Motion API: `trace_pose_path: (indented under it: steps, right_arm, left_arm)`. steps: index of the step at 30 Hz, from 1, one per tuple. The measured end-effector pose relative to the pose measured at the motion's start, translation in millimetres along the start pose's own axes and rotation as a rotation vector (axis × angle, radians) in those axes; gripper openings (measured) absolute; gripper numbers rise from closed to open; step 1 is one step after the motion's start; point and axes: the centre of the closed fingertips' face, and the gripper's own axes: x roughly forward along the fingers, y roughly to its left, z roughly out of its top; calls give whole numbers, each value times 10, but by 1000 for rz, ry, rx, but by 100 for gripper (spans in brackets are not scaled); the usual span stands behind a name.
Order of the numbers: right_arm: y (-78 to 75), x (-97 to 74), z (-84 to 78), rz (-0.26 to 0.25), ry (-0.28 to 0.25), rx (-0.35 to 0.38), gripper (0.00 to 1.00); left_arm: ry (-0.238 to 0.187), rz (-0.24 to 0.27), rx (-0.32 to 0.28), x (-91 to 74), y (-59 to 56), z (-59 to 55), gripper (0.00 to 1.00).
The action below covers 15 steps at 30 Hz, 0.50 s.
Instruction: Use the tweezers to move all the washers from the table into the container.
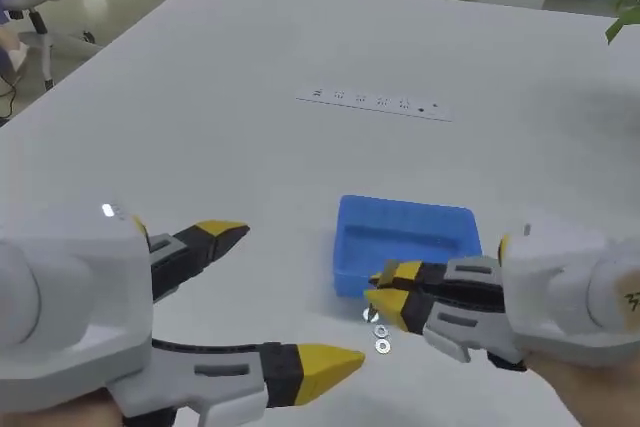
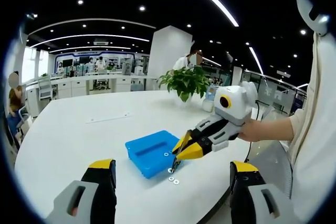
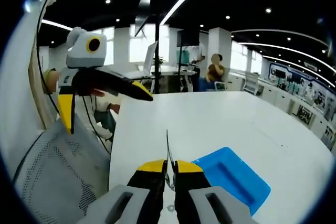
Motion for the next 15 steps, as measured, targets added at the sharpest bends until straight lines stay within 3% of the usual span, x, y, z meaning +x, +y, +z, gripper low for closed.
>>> trace_pose_path:
  steps: [4, 8, 11, 15]
  right_arm:
    - [-193, -42, 99, -28, -37, 47, 2]
    - [-545, -110, 138, -135, -68, 154, 2]
    - [-769, -155, 113, -189, -88, 251, 2]
    - [-1018, -168, -22, -236, -71, 336, 2]
  left_arm:
    - [2, 0, 2, -5, 3, -5, 91]
    - [0, 6, -1, -26, 21, -5, 91]
    - [1, 14, -4, -41, 40, -14, 91]
    - [0, 16, -6, -48, 47, -14, 91]
